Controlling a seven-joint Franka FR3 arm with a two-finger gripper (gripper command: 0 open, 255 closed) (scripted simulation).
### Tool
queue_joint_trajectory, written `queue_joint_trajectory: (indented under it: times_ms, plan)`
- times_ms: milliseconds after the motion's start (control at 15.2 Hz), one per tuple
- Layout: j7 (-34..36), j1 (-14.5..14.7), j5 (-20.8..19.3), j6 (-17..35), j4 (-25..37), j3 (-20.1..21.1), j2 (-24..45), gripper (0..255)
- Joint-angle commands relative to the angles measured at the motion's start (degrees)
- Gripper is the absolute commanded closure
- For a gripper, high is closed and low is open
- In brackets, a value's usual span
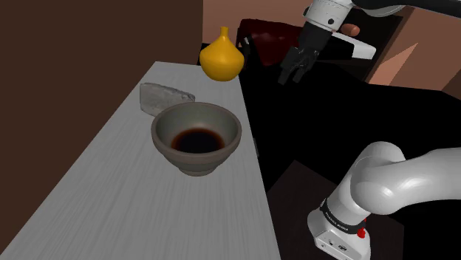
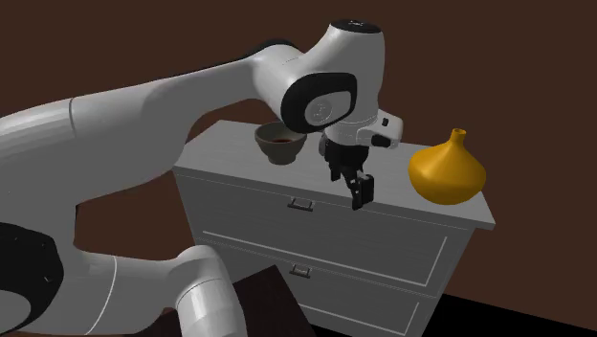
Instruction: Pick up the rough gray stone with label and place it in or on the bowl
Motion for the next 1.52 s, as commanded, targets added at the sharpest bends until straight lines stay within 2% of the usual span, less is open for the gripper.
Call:
queue_joint_trajectory:
  times_ms: [0, 792, 1452]
  plan:
    - [0.0, 0.0, 0.0, 0.0, 0.0, 0.0, 0.0, 0]
    - [-0.88, 6.78, 0.93, 6.86, 13.86, 9.28, 19.31, 0]
    - [-0.12, 11.08, -3.12, 8.27, 29.55, 17.46, 35.94, 0]
